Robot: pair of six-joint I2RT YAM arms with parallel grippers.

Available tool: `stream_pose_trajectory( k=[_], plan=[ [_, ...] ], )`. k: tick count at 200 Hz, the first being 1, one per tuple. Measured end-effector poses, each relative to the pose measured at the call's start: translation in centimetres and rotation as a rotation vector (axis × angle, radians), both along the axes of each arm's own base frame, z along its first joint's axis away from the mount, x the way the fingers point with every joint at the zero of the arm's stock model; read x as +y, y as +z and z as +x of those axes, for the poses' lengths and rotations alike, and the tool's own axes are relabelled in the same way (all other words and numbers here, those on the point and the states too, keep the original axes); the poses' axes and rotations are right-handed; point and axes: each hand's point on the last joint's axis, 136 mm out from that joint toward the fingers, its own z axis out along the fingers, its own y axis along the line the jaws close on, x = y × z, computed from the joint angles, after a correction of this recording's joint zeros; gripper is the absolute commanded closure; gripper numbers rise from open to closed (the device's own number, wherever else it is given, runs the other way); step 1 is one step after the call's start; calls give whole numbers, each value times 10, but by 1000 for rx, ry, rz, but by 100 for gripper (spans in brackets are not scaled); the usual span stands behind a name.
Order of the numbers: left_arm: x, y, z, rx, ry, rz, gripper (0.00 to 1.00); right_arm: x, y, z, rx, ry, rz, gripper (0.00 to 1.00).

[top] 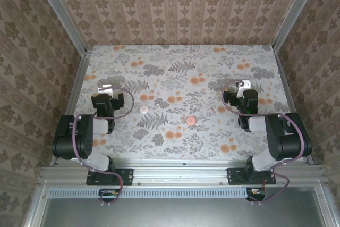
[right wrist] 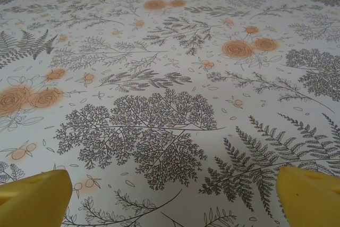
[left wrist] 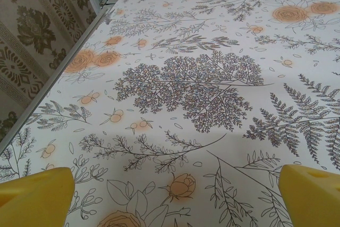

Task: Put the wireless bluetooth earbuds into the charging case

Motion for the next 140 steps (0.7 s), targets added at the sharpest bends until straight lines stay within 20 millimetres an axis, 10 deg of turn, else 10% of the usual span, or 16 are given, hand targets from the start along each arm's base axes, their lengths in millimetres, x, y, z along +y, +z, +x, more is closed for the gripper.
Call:
stream_pose_trajectory(
  k=[87, 140],
  plan=[
    [0, 5, 1, 38, 4, 6, 0, 2, 4, 1, 79, 2, -3, 0],
    [-32, 128, 21, 2, -59, -59, 12, 59, 143, 2, 96, 117, -34, 0]
  ],
)
